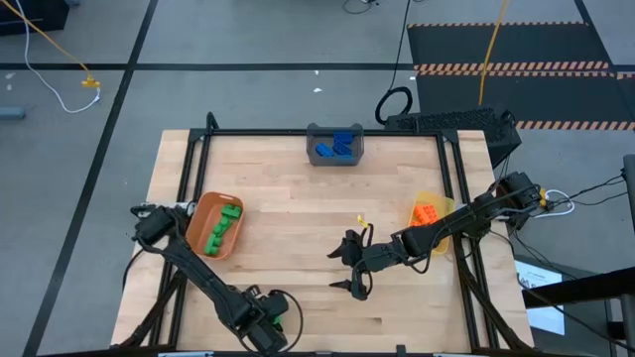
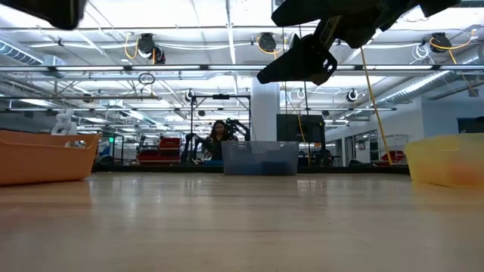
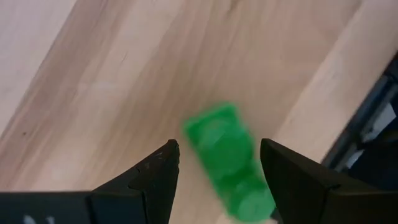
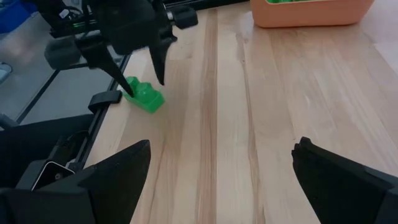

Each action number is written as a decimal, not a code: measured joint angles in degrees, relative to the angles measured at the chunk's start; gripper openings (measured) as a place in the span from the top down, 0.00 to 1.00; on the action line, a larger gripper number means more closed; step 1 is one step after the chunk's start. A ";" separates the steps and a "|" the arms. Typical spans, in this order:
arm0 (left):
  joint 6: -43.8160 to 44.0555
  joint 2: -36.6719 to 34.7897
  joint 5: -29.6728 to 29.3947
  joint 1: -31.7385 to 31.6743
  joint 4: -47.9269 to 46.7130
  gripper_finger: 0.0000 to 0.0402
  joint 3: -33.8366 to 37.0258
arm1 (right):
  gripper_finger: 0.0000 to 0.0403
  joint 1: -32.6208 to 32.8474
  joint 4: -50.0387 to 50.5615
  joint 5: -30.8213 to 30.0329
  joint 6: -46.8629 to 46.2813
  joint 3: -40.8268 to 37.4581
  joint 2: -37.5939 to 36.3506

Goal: Sort & place blocks by color
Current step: Put the green game piece into the orange bin

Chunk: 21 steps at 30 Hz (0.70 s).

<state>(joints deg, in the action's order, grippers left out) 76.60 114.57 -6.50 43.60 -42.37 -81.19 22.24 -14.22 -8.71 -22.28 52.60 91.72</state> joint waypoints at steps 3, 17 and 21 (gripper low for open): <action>-0.27 1.38 0.05 -0.32 0.57 0.44 0.00 | 0.07 0.00 0.37 0.00 0.01 0.00 0.00; -8.51 3.34 1.53 -3.24 -8.51 0.53 -0.17 | 0.07 0.00 0.86 0.02 0.20 0.00 -0.02; -12.89 2.79 2.43 -4.85 -9.64 0.67 -0.10 | 0.07 0.00 0.88 0.02 0.43 0.00 -0.02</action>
<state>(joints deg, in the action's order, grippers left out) 63.70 117.36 -4.08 38.75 -52.01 -81.29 22.24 -13.34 -8.69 -21.85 52.60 91.70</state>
